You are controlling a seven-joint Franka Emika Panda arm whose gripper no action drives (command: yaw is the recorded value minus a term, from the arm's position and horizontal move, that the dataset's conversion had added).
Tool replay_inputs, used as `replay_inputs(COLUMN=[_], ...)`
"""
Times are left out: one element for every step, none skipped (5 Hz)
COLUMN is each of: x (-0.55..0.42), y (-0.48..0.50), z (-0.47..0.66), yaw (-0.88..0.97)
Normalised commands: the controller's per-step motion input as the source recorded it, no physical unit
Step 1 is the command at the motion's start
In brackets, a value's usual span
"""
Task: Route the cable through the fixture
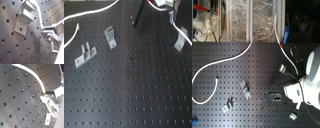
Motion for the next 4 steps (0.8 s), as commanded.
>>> replay_inputs(x=[-0.181,-0.263,-0.2,-0.16], y=[0.046,0.035,0.074,-0.088], z=[-0.23,-0.37,-0.26,-0.02], yaw=[0.0,0.06,0.1,0.0])
